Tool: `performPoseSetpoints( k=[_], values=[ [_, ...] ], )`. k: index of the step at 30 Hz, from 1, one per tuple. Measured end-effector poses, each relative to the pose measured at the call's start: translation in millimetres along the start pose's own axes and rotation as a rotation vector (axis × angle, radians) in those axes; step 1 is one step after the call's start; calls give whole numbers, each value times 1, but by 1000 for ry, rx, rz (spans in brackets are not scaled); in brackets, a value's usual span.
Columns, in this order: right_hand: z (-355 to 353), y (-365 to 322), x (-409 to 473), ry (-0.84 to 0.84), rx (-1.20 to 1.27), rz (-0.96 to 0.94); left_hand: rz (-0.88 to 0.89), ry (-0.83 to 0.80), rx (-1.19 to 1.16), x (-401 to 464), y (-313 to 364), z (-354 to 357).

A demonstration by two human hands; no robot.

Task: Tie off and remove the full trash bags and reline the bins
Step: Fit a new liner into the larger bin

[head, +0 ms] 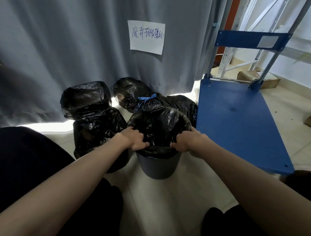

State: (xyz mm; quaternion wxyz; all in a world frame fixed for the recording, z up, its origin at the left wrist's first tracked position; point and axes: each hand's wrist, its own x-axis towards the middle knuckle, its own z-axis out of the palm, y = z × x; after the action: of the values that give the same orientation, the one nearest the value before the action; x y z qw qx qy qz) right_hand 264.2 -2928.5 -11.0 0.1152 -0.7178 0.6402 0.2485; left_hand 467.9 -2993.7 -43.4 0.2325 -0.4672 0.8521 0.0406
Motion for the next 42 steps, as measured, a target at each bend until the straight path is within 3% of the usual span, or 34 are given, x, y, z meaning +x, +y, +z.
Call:
performPoseSetpoints(
  k=[4,7,11,17,26,42],
  values=[
    [2,7,6,321,61,52,69,374,15,0,-5,-5],
    [3,12,8,399,196,164,-65,605,-50,-1,-10,-8],
    [8,11,13,336,387,240,-345,515,-384,-3,-11,-6],
    [5,12,25,296,632,315,-428,432,-528,3,-5,3],
    [1,6,41,257,752,331,-453,467,-348,3,-13,7],
    [-24,-66,64,293,660,110,-664,331,-182,-36,-70,27]
  ],
)
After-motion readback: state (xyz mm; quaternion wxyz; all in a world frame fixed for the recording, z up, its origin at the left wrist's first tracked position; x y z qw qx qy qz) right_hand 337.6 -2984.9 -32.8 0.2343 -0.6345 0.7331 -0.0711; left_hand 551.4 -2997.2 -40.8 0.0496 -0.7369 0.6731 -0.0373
